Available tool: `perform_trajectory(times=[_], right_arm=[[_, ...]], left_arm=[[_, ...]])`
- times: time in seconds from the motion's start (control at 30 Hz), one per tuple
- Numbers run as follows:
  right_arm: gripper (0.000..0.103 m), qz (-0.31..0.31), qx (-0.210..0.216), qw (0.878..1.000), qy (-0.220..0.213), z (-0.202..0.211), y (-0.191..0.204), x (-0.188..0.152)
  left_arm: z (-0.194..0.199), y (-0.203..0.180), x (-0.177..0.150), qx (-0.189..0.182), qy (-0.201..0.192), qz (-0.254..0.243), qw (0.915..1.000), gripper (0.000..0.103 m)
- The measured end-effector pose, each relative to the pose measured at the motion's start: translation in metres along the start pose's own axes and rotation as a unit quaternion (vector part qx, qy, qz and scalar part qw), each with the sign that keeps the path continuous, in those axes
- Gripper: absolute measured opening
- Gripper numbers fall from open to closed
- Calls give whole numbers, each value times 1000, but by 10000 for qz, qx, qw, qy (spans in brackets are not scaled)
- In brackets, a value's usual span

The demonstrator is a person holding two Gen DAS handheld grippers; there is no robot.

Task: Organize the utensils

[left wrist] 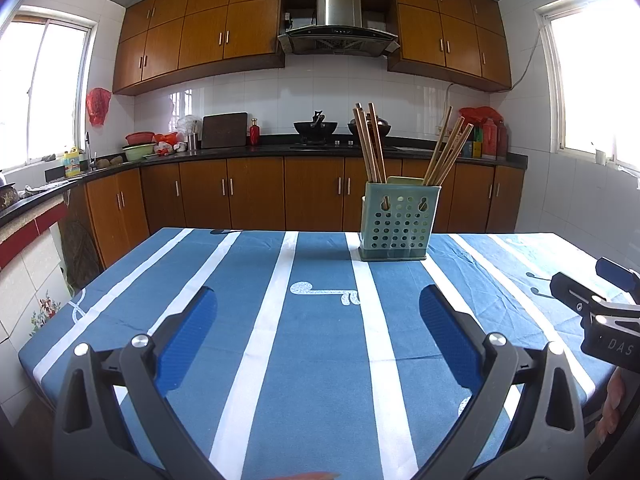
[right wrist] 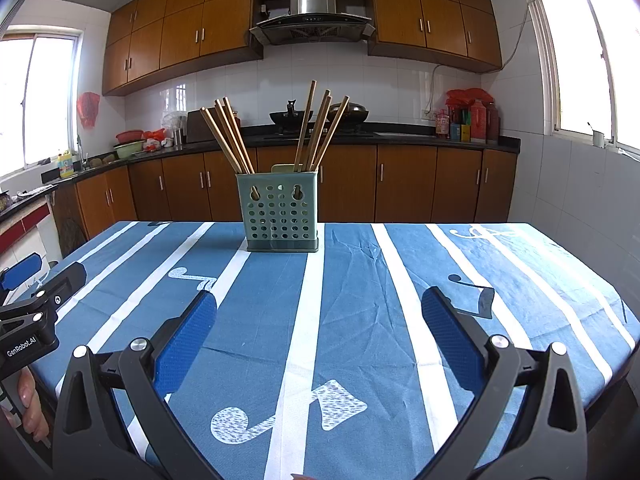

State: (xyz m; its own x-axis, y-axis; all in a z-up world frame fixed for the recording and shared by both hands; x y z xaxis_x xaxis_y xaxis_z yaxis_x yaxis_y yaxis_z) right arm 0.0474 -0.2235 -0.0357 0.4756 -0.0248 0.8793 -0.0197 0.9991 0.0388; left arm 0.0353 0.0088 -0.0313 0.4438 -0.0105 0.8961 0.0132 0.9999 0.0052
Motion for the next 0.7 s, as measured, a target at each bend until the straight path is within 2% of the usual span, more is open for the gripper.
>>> perform_trajectory(times=[0.7], right_arm=[[101,-23,-11,10000,8,-1,-1,0]], left_arm=[[-1,-1,0,4,9,0,10000,99]])
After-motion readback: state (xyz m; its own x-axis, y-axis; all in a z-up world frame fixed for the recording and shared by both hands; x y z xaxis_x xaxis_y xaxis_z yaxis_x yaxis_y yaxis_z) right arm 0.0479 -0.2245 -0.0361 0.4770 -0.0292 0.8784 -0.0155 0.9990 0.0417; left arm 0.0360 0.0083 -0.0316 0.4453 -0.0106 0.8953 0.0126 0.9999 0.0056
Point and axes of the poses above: each gripper's, at about its wrist camera, not at the fingertips, and z roughly against the way its jaws point, y to its left, x to its top, the point moved 2 cm from there along -z, roughly the way its jaws point, and after that the axes turned 7 degrees about y, right-handed, at the moved point
